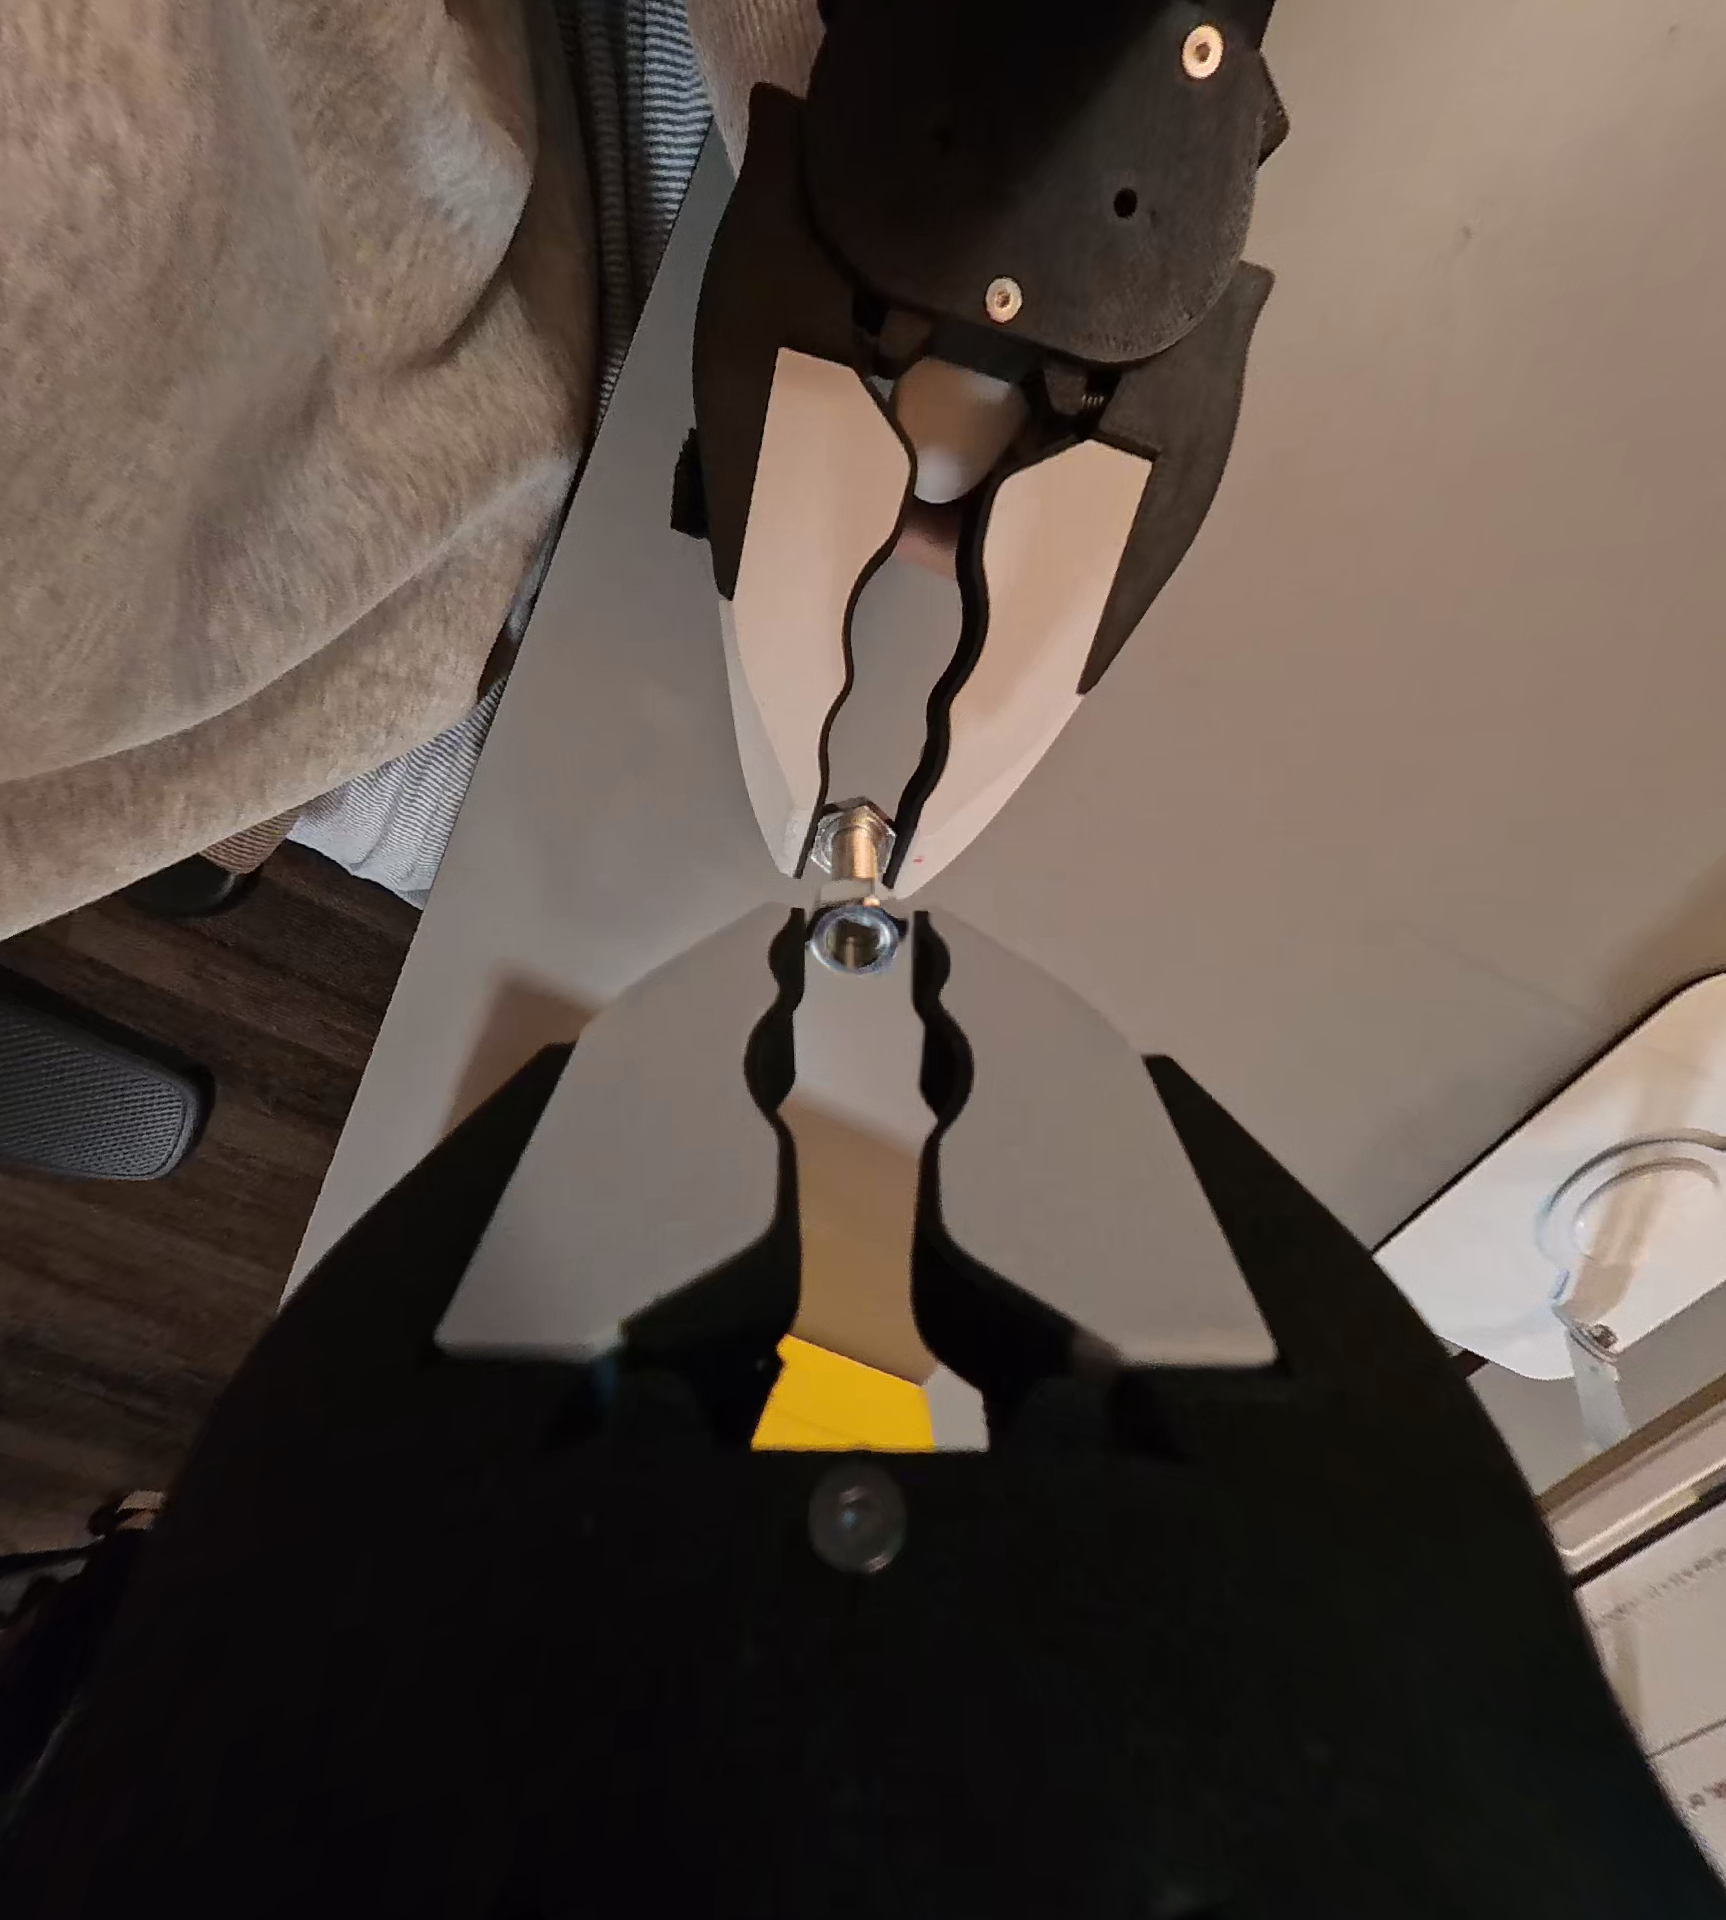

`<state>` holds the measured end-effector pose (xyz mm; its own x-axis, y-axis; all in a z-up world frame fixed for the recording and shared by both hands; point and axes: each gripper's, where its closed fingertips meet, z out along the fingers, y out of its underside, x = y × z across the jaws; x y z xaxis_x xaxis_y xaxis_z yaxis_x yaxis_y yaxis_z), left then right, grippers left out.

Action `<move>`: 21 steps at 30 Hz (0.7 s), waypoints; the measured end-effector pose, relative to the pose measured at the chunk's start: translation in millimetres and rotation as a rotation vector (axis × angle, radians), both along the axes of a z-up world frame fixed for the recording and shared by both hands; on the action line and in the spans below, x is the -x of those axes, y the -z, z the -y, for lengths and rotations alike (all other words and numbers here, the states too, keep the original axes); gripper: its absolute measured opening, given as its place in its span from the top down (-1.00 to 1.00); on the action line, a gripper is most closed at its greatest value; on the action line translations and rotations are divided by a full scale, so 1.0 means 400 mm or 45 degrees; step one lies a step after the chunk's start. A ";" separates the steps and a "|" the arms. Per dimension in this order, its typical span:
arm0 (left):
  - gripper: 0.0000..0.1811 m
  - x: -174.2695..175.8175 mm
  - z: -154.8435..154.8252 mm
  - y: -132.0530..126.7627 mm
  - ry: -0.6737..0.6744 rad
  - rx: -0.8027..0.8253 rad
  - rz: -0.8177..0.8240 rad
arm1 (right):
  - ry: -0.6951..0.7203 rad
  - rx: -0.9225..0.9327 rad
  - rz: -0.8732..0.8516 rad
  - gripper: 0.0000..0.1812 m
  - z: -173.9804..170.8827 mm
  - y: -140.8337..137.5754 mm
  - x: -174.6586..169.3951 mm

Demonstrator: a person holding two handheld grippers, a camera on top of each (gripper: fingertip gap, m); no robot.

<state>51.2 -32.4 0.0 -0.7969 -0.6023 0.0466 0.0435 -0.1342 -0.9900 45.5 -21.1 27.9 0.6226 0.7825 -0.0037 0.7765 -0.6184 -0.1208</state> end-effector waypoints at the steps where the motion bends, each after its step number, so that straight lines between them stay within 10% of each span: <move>1: 0.79 0.000 0.000 0.000 0.000 -0.002 0.002 | 0.002 -0.008 0.004 0.77 0.000 0.000 -0.001; 21: 0.79 -0.001 -0.003 -0.007 0.000 0.028 0.004 | -0.010 -0.048 -0.004 0.74 0.001 0.000 0.004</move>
